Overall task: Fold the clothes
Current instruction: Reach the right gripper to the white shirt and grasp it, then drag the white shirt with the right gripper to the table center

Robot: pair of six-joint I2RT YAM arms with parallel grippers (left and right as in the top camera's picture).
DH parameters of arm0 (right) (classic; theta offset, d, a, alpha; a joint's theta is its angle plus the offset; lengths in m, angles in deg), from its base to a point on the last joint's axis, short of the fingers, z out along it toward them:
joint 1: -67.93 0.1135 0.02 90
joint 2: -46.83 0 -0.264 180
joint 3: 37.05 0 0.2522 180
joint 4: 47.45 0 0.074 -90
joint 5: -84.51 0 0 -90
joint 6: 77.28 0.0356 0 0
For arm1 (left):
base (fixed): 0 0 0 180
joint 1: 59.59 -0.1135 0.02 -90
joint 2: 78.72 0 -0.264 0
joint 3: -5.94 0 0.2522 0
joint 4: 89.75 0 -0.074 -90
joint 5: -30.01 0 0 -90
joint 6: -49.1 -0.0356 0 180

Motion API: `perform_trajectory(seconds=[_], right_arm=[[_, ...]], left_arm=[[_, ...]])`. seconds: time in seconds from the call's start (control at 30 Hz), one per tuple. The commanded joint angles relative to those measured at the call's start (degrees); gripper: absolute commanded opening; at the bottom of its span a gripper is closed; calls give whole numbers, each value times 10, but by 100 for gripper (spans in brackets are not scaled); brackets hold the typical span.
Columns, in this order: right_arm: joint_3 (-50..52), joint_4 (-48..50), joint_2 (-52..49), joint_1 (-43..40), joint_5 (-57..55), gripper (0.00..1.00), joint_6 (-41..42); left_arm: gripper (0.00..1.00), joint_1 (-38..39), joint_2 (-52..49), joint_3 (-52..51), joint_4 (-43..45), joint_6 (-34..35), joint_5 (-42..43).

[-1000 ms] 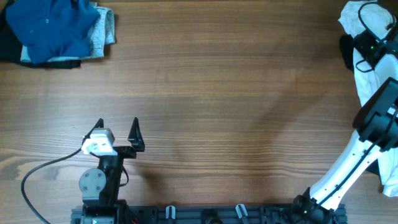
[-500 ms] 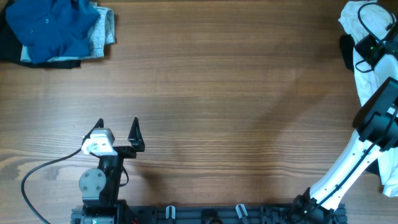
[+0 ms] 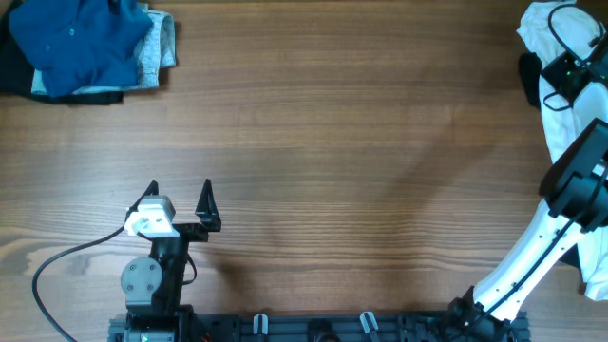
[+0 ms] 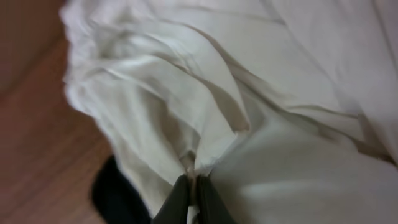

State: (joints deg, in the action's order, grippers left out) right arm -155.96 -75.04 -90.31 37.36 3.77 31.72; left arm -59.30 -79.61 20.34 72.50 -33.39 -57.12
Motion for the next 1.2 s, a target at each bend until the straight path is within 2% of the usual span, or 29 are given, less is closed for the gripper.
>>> perform_trajectory(seconds=[0.0, 0.1, 0.3, 0.63, 0.83, 1.17], right_arm=[[-15, 1, 65, 0, 83, 4, 36], [-15, -1, 93, 7, 141, 4, 37], [-15, -34, 153, 44, 180, 4, 82], [-15, -83, 204, 142, 178, 4, 81], [-4, -121, 203, 225, 176, 4, 80], [-2, -139, 157, 433, 192, 4, 80]], left_arm=[[100, 3, 3, -3, -1, -13, 7], [100, 3, 3, -3, -2, -13, 7], [100, 3, 3, -3, -1, -13, 7], [100, 3, 3, -3, -2, -13, 7], [100, 3, 3, -3, -1, -13, 7], [100, 3, 3, -3, -2, -13, 7]])
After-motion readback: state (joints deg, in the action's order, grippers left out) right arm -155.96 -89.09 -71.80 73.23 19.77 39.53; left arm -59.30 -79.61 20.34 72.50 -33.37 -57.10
